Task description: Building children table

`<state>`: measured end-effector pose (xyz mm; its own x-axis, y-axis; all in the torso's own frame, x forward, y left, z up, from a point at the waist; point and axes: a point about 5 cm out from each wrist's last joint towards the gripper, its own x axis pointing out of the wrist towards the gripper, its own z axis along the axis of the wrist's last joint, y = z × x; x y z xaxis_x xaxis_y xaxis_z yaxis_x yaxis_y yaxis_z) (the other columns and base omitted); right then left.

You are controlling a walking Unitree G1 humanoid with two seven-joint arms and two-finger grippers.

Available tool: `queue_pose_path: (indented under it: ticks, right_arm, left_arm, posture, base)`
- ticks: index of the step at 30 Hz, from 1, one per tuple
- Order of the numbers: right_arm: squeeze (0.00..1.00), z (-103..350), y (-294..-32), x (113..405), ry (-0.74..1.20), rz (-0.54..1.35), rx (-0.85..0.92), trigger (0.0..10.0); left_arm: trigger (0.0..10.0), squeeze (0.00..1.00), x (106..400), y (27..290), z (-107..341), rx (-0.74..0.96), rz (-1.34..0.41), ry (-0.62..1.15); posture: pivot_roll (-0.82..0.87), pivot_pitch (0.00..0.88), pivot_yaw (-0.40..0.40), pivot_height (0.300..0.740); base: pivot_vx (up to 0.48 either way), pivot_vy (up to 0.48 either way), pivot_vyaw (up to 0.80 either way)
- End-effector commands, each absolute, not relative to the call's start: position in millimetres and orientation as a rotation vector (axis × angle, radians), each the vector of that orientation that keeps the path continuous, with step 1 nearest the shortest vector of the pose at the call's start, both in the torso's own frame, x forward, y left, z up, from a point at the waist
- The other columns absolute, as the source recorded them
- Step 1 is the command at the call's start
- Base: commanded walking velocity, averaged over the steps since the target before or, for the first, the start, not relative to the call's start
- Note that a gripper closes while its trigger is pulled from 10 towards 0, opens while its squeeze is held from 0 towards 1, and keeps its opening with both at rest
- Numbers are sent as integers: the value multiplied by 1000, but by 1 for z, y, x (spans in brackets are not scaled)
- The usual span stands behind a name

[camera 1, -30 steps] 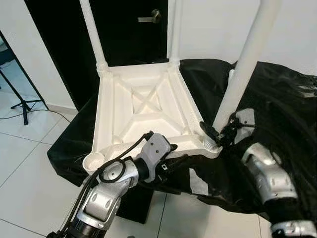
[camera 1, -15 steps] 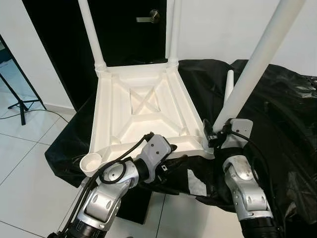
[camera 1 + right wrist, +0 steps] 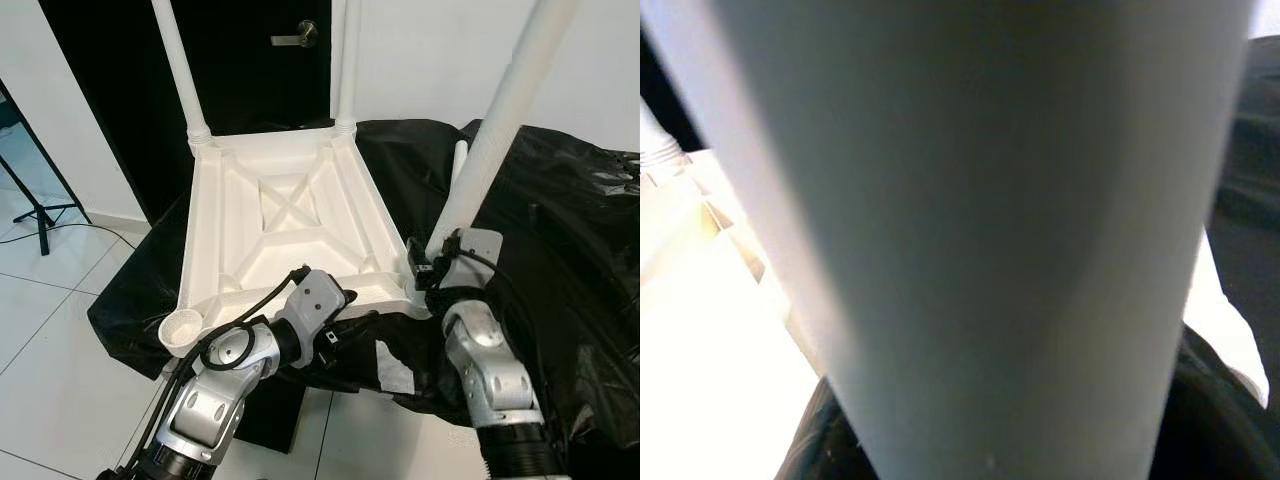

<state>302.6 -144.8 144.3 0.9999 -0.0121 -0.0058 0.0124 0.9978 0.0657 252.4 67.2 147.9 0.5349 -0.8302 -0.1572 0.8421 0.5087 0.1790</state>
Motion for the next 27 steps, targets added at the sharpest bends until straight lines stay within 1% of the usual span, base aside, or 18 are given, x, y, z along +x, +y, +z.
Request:
queue_pose_path:
  ticks: [1,4,7,14,15,16,17,19,21,22,23,24,27]
  right_arm:
    - [0,124,-147,302,126,-37,136,10000]
    - [0,124,-146,303,131,-44,138,10000]
    - [0,124,-140,301,122,-42,124,10000]
    - [0,125,-138,298,107,-48,113,10000]
    - [714,127,-138,297,96,-55,114,10000]
    - [1000,131,-136,296,67,-45,140,10000]
    - [1000,131,-136,296,67,-45,140,10000]
    - [1000,142,-138,298,8,0,155,10000]
    - [1000,142,-138,298,8,0,155,10000]
    - [1000,146,-140,298,-21,38,143,10000]
    - [1000,146,-140,298,-21,38,143,10000]
    - [0,148,-144,299,-33,82,119,10000]
    - [0,150,-147,299,-49,126,107,10000]
  left_arm:
    - [10000,0,255,72,148,246,-953,53]
    - [10000,0,255,73,148,245,-950,53]
    - [10000,0,254,74,149,241,-941,51]
    - [10000,0,255,74,149,242,-939,51]
    - [10000,0,255,75,149,242,-938,51]
    - [10000,0,255,75,150,242,-939,50]
    - [10000,0,255,75,150,242,-939,50]
    - [10000,0,255,73,151,240,-944,48]
    - [10000,0,255,73,151,240,-944,48]
    - [10000,0,255,71,151,240,-949,46]
    - [10000,0,255,71,151,240,-949,46]
    - [10000,0,255,69,152,240,-956,43]
    - [10000,0,255,68,152,242,-961,41]
  posture:
    - [36,0,-6,740]
    - [36,0,-6,740]
    - [43,0,-6,740]
    - [43,0,-4,740]
    - [42,0,-2,740]
    - [40,0,-1,740]
    - [40,0,-1,740]
    - [31,0,6,740]
    - [31,0,6,740]
    - [30,0,4,740]
    - [30,0,4,740]
    - [28,0,6,740]
    - [27,0,6,740]
  base:
    - [0,0,0]
    - [0,0,0]
    - [0,0,0]
    - [0,0,0]
    - [0,0,0]
    - [0,0,0]
    - [0,0,0]
    - [0,0,0]
    - [0,0,0]
    - [0,0,0]
    - [0,0,0]
    - [0,0,0]
    - [0,0,0]
